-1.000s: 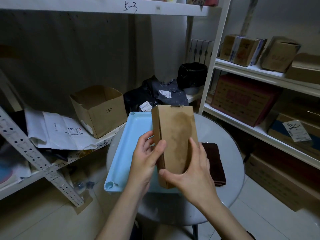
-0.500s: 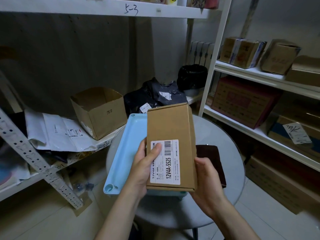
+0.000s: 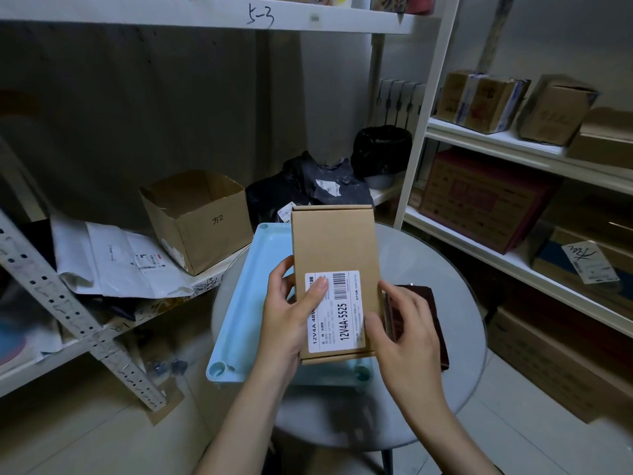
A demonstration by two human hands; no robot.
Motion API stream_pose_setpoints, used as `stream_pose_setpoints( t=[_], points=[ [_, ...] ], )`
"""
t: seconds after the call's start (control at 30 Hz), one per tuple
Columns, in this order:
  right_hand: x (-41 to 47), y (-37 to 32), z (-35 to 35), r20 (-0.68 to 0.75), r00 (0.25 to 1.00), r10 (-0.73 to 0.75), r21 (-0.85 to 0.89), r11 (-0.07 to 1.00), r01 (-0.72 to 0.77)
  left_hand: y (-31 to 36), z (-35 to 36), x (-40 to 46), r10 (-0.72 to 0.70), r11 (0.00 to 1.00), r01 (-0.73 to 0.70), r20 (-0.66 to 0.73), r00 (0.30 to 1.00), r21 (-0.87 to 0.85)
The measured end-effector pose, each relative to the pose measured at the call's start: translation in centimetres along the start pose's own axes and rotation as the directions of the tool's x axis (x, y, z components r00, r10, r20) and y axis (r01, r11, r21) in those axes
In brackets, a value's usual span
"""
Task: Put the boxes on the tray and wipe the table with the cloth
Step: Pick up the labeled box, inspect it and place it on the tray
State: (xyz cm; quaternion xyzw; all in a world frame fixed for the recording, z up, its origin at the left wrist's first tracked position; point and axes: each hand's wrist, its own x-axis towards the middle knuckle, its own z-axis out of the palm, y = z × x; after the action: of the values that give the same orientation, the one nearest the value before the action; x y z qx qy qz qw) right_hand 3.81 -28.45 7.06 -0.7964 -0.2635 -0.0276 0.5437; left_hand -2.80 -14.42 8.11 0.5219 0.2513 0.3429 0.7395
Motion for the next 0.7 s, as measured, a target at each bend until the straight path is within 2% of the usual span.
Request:
stream_pose_setpoints(
  t=[0.07, 0.17, 0.37, 0.43, 0.47, 0.5, 0.53, 0.57, 0.6, 0.63, 0.7],
  points=[
    [0.0, 0.0, 0.2, 0.065, 0.998, -0.006, 0.004, 1.000, 0.006, 0.0, 0.2, 0.1, 0.002, 1.000, -0.002, 0.000, 1.000, -0.006],
    [0.3, -0.3, 0.5, 0.192, 0.979, 0.072, 0.021, 0.997, -0.077, 0.1, 0.4, -0.1, -0.010, 0.999, 0.006, 0.095, 0.995, 0.037],
    [1.0, -0.8, 0.8, 0.381, 0.907, 0.177, 0.244, 0.927, -0.284, -0.3, 0.2, -0.6, 0.018, 0.998, -0.029, 0.205, 0.978, 0.051],
    [1.3, -1.2, 0.3, 0.467, 0.865, 0.184, 0.361, 0.854, -0.376, -0.3, -0.2, -0.4, 0.021, 0.998, -0.035, 0.221, 0.975, 0.056],
    [1.5, -1.4, -0.1, 0.515, 0.835, 0.193, 0.456, 0.763, -0.458, -0.3, -0.4, -0.2, 0.028, 0.997, -0.044, 0.222, 0.975, 0.066],
    [1.7, -1.4, -0.5, 0.563, 0.800, 0.210, 0.567, 0.606, -0.558, -0.2, -0.6, -0.1, 0.036, 0.993, -0.059, 0.221, 0.975, 0.098],
    [1.8, -1.2, -1.0, 0.614, 0.757, 0.223, 0.648, 0.405, -0.645, -0.2, -0.8, 0.1, 0.037, 0.986, -0.071, 0.217, 0.975, 0.149],
    [1.8, -1.2, -1.4, 0.665, 0.716, 0.213, 0.682, 0.217, -0.698, -0.3, -0.9, 0.3, 0.030, 0.977, -0.073, 0.213, 0.977, 0.199],
    [1.6, -1.3, -1.7, 0.700, 0.689, 0.189, 0.689, 0.080, -0.721, -0.4, -1.0, 0.4, 0.017, 0.973, -0.063, 0.207, 0.978, 0.220],
    [1.4, -1.1, -1.7, 0.713, 0.679, 0.171, 0.689, 0.007, -0.725, -0.6, -1.0, 0.5, 0.002, 0.975, -0.048, 0.207, 0.978, 0.217],
    [1.2, -0.7, -1.7, 0.716, 0.676, 0.175, 0.693, -0.060, -0.718, -0.9, -1.0, 0.4, -0.026, 0.983, -0.015, 0.217, 0.976, 0.185]
  ],
)
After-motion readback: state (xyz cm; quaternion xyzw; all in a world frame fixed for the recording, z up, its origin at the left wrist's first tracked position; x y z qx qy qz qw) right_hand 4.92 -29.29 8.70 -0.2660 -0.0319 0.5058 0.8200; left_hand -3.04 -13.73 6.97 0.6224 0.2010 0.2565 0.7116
